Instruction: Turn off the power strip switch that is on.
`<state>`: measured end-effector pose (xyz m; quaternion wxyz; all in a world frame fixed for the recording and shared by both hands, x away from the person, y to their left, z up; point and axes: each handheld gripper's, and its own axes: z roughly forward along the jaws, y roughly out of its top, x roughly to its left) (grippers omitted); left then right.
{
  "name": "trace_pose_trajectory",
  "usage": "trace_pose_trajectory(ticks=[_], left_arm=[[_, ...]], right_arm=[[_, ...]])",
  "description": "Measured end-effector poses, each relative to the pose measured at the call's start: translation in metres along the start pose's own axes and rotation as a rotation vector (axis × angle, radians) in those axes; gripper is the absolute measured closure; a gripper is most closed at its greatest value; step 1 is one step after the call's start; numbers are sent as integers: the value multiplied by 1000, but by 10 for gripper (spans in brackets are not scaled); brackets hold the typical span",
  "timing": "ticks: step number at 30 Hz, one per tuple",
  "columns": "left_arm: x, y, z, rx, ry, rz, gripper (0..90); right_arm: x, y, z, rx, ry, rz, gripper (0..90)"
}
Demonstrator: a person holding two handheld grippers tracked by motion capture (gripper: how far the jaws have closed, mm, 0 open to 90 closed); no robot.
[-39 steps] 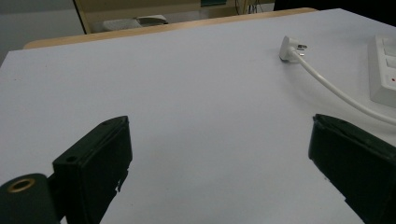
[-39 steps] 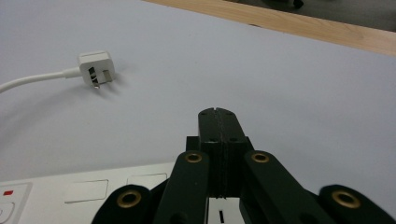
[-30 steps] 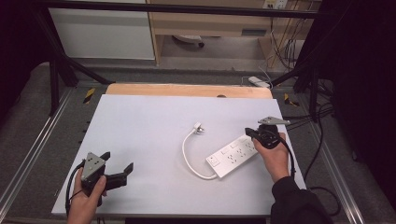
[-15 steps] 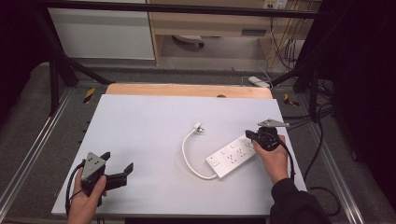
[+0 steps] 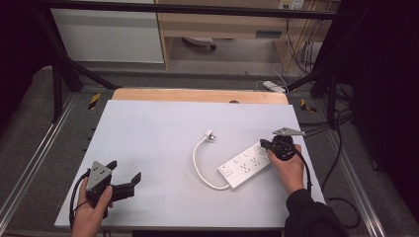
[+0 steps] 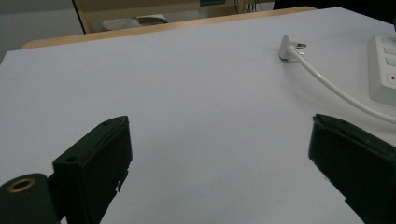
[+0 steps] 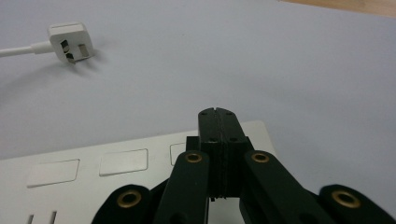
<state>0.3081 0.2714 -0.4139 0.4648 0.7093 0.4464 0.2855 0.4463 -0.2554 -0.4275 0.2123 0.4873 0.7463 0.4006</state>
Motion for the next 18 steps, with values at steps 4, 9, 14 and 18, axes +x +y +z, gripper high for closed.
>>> trace_pose_trajectory(ticks=[4, 9, 14, 18], left_arm=[[0, 0, 0, 0, 0, 0, 63], [0, 0, 0, 1, 1, 1, 63], [0, 0, 0, 1, 0, 2, 63], [0, 0, 0, 2, 0, 2, 63]], right_arm=[[-1, -1, 2, 5, -5, 2, 900], [0, -1, 4, 8, -5, 5, 900], [0, -2, 6, 13, -4, 6, 900], [0, -2, 7, 16, -4, 13, 900]])
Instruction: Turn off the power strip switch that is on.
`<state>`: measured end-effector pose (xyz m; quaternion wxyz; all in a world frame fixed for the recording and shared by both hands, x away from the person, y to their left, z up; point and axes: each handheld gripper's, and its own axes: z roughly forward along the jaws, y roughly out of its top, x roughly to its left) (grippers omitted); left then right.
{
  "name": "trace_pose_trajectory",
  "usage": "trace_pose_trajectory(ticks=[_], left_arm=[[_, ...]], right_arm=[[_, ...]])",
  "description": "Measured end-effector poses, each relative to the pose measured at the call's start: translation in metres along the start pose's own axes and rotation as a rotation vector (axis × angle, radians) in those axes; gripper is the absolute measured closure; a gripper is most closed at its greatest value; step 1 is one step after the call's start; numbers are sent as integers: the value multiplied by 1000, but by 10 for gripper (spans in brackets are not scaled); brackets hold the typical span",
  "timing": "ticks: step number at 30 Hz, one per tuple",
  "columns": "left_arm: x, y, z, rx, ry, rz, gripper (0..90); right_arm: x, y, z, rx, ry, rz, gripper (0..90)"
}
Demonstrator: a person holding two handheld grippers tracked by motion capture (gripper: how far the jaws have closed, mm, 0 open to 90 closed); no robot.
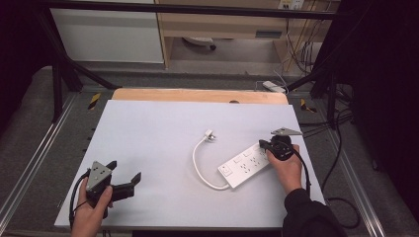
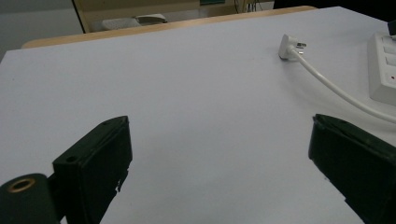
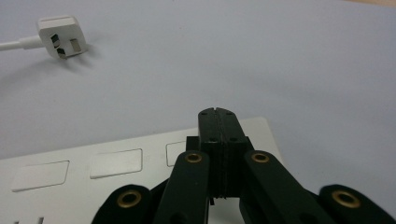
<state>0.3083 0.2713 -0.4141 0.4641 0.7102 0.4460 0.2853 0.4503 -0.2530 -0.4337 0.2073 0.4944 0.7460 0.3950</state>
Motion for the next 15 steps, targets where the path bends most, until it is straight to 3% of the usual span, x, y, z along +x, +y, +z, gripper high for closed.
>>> trace_pose_trajectory(ticks=[15], left_arm=[[0, 0, 0, 4, -2, 2, 63]], right_arm=[[0, 0, 4, 0, -1, -2, 900]])
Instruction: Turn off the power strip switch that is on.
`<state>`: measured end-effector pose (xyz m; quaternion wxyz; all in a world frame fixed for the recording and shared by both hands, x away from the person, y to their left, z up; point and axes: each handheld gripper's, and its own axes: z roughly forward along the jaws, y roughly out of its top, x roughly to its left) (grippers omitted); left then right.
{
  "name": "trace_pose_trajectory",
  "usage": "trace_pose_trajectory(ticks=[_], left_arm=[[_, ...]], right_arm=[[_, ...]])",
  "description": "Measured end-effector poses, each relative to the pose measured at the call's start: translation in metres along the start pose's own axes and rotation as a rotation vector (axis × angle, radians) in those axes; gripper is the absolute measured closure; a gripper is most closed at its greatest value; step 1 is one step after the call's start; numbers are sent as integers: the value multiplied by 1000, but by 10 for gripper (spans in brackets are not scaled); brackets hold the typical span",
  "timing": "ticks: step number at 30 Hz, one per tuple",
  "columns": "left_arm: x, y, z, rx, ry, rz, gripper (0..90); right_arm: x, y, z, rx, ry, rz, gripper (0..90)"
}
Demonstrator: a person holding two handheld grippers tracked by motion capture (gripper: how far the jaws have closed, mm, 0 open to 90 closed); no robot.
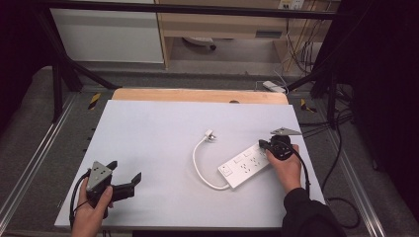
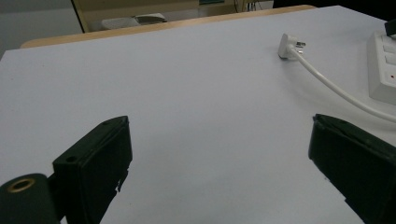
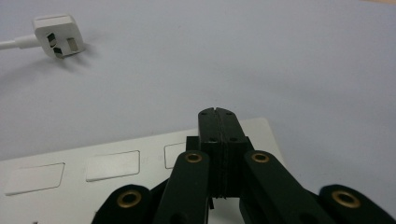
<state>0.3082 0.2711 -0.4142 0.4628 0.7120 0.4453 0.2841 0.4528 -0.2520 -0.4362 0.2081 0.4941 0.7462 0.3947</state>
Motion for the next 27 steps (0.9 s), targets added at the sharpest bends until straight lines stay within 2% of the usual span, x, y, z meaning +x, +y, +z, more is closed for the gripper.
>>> trace_pose_trajectory(ticks=[27], left_arm=[[-1, 0, 1, 2, -2, -2, 63]], right_arm=[[-1, -2, 1, -12, 4, 4, 900]])
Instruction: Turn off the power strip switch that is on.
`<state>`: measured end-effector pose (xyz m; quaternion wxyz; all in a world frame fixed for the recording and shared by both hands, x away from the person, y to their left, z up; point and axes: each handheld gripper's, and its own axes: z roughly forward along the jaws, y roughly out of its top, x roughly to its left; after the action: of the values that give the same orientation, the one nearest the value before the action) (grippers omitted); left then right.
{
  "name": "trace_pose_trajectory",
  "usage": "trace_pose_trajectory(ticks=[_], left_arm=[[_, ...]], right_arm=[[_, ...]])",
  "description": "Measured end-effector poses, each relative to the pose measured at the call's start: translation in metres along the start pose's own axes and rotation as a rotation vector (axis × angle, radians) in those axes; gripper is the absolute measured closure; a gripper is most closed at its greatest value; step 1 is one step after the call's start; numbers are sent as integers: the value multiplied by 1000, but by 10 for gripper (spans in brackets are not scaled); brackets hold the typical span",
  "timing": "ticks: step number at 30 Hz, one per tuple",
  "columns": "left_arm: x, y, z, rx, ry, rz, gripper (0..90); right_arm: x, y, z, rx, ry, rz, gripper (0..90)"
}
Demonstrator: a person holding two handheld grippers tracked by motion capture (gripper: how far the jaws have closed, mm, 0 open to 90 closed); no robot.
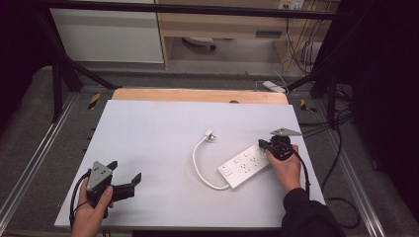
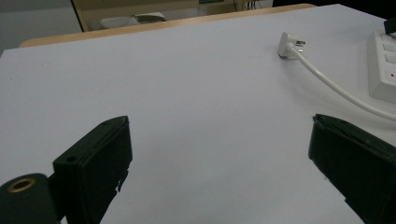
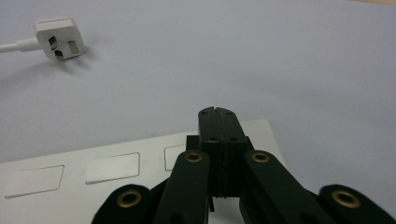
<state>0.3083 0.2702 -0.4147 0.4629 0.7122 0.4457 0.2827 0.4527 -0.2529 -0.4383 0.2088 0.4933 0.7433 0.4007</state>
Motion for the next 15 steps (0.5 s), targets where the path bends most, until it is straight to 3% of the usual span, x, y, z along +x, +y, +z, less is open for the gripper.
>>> trace_pose_trajectory(ticks=[15], left_arm=[[0, 0, 0, 6, 1, 3, 63]], right_arm=[[-1, -4, 1, -11, -3, 2, 900]])
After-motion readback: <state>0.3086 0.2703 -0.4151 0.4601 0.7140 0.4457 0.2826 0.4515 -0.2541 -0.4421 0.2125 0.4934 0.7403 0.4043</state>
